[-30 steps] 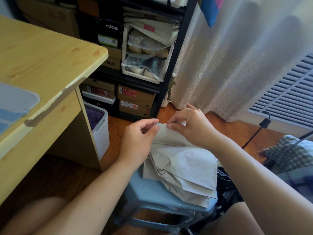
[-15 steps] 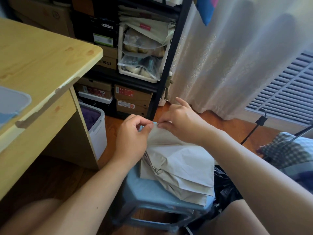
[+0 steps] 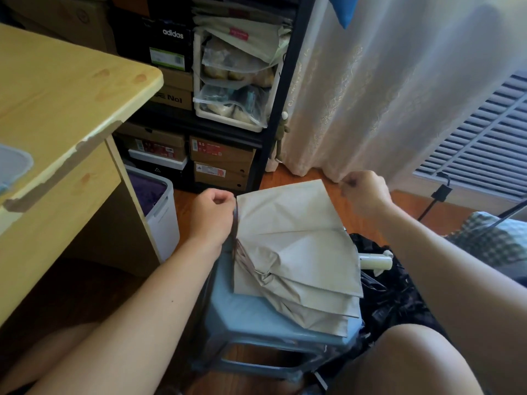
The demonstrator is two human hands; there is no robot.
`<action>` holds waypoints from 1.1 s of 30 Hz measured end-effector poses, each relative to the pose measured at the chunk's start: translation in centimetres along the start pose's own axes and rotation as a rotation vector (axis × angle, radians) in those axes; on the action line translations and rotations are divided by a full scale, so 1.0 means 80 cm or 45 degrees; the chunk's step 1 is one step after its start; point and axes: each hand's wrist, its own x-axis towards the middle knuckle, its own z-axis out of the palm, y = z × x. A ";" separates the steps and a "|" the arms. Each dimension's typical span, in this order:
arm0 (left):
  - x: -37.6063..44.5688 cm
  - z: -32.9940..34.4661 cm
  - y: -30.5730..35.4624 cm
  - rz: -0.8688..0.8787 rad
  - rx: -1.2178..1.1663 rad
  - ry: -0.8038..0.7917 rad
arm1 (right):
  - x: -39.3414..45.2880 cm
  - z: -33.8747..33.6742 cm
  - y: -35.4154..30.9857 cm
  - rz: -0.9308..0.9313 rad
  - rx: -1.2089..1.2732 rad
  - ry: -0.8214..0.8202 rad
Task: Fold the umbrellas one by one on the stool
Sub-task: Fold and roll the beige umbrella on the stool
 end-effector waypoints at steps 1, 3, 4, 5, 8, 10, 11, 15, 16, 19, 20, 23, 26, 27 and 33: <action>0.001 -0.003 0.000 0.024 0.018 0.043 | -0.010 0.004 0.001 0.026 -0.024 0.063; -0.006 -0.014 0.006 0.131 0.125 0.057 | -0.040 0.002 -0.001 -0.004 -0.033 0.113; -0.014 -0.021 0.010 0.218 0.211 -0.001 | -0.058 -0.004 -0.001 -0.018 -0.046 0.109; -0.025 -0.030 0.013 0.314 0.294 -0.105 | -0.079 -0.012 0.001 -0.007 -0.051 0.091; -0.067 -0.058 0.012 0.605 0.502 -0.494 | -0.139 -0.037 0.017 0.147 -0.084 -0.138; -0.086 -0.073 0.001 0.802 0.710 -0.676 | -0.171 -0.042 0.027 0.231 -0.202 -0.376; -0.091 -0.076 -0.005 0.884 0.822 -0.735 | -0.184 -0.037 0.031 0.245 -0.234 -0.462; -0.094 -0.077 -0.019 1.030 0.923 -0.702 | -0.212 -0.003 0.049 0.321 0.013 -0.536; -0.094 -0.076 -0.020 1.045 0.887 -0.654 | -0.213 0.001 0.055 0.350 0.145 -0.510; -0.092 -0.076 -0.023 1.067 0.794 -0.544 | -0.217 -0.007 0.067 0.338 0.469 -0.400; -0.091 -0.075 -0.024 1.075 0.793 -0.533 | -0.220 -0.010 0.068 0.311 0.539 -0.423; -0.090 -0.071 -0.025 1.111 0.791 -0.518 | -0.227 -0.014 0.062 0.211 0.680 -0.386; -0.086 -0.065 -0.022 1.104 0.732 -0.450 | -0.223 -0.016 0.049 0.125 0.707 -0.092; -0.084 -0.063 -0.022 1.076 0.709 -0.412 | -0.221 -0.017 0.047 0.115 0.750 -0.018; -0.083 -0.053 -0.022 0.880 0.571 -0.276 | -0.209 -0.023 0.032 0.072 1.016 0.114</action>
